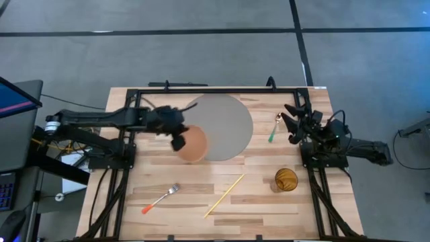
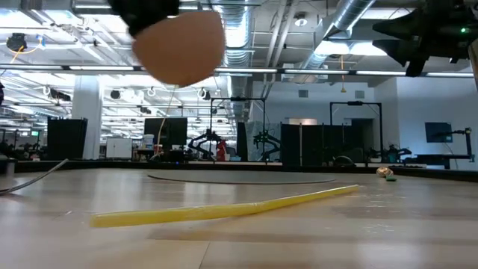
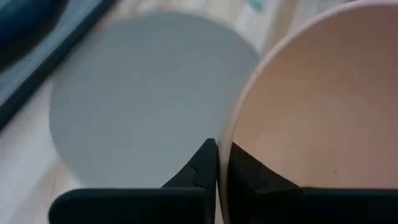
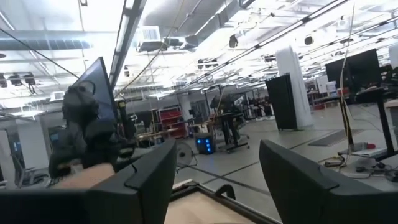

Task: Pick & Place Utensil
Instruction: Put the orange bowl on the gray table placemat

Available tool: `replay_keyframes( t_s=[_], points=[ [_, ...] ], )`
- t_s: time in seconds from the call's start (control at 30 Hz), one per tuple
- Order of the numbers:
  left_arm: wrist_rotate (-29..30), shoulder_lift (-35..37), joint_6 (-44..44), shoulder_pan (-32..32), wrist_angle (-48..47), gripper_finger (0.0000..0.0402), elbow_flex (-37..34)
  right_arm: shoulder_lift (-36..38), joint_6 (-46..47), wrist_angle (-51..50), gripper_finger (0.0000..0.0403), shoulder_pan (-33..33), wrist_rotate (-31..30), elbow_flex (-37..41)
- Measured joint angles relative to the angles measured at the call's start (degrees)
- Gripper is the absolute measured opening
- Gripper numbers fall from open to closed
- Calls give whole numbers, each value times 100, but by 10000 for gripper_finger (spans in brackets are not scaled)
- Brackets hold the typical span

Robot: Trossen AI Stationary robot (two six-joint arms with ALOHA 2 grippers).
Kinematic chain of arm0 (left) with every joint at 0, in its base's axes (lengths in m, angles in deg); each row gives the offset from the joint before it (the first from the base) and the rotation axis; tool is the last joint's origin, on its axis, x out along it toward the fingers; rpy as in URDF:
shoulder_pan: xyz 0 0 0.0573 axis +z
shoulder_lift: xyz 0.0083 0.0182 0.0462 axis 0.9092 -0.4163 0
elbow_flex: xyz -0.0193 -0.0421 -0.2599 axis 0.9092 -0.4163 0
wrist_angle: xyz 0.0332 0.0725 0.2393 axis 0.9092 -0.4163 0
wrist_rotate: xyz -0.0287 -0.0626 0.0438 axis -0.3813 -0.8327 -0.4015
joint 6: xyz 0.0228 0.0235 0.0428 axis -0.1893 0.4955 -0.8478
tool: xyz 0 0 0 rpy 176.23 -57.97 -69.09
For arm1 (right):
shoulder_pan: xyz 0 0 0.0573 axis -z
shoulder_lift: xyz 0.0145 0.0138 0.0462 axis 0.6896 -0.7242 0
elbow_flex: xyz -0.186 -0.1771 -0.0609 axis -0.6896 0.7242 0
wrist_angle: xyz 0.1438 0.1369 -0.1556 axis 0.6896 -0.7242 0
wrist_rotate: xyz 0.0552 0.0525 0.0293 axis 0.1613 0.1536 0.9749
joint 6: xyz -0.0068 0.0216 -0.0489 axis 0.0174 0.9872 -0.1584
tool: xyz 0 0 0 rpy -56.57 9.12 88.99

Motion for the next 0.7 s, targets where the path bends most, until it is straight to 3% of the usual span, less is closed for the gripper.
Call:
replay_keyframes(
  t_s=[0.23,0.47,0.7],
  points=[
    [-232,-1556,-459,647,1053,15,399,0,10,91,221,83,7,-4],
    [-515,-2762,25,1352,1855,18,459,0,11,80,221,83,7,-4],
    [-1563,-3525,634,1622,2179,17,465,0,11,54,221,78,7,-5]
  ],
)
